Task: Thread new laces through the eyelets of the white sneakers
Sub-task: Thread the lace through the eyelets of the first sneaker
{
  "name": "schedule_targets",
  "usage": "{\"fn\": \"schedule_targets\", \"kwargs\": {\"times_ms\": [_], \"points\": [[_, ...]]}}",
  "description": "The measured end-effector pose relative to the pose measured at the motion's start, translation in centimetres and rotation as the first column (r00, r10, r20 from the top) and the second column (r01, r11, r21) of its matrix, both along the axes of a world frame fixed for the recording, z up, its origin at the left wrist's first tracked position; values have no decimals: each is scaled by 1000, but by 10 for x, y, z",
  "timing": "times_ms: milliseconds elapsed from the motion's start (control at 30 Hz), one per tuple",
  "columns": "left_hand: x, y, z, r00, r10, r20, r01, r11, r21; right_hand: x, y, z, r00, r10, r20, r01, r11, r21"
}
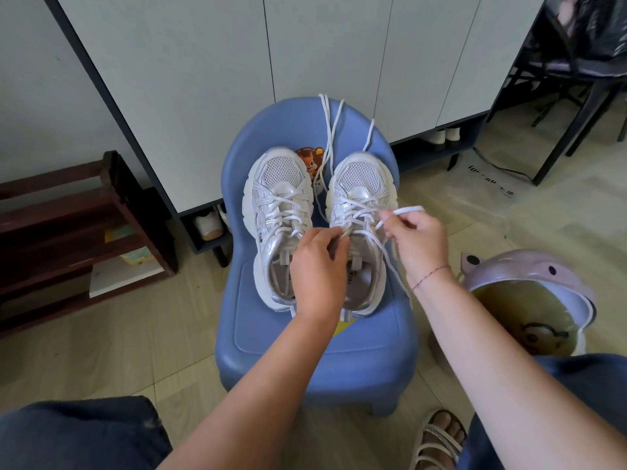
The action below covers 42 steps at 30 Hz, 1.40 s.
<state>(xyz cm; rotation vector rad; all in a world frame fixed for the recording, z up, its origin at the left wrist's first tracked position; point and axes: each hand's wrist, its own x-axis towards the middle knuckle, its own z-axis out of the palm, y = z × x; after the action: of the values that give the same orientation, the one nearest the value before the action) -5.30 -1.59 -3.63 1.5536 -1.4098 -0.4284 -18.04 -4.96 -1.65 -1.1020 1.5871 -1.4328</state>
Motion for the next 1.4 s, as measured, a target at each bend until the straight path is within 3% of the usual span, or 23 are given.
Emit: {"fn": "schedule_targets", "kwargs": {"times_ms": [133,267,367,467,533,733,900,967,1233,1300,1400], "points": [[-1,-1,-2,1000,8,-8,-8,1000,-1,-23,-14,28,989,-139,50,144,984,-102],[-3,-1,-3,1000,21,-22,-21,1000,-5,-25,-12,26,982,135,-134,-117,984,134],[-3,-1,-3,1000,21,-23,-21,1000,-6,-20,-4,21,959,267,-99,-235,937,259],[-2,0,-2,1000,18,-25,-18,1000,-2,-18,-1,22,975,208,-76,-191,963,192],[-2,0,-3,999,16,-32,-16,1000,-7,-15,-2,22,971,189,-147,-176,980,97],[-2,-1,-3,1000,18,-24,-18,1000,-19,5,-20,20,816,365,-449,-393,919,32],[-1,-2,-4,1000,25,-18,-25,999,-25,15,-31,30,601,391,-697,-455,884,103],[-1,-2,-4,1000,25,-16,-26,999,-28,13,-33,33,542,395,-742,-462,877,129],[-2,-2,-5,1000,17,-19,-17,999,-43,16,-36,34,448,414,-792,-462,866,191],[-1,-2,-5,1000,18,-10,-18,999,-47,15,-36,31,473,413,-778,-466,867,177],[0,-2,-5,1000,9,-6,-10,999,-49,11,-35,25,644,364,-672,-433,899,73]]}}
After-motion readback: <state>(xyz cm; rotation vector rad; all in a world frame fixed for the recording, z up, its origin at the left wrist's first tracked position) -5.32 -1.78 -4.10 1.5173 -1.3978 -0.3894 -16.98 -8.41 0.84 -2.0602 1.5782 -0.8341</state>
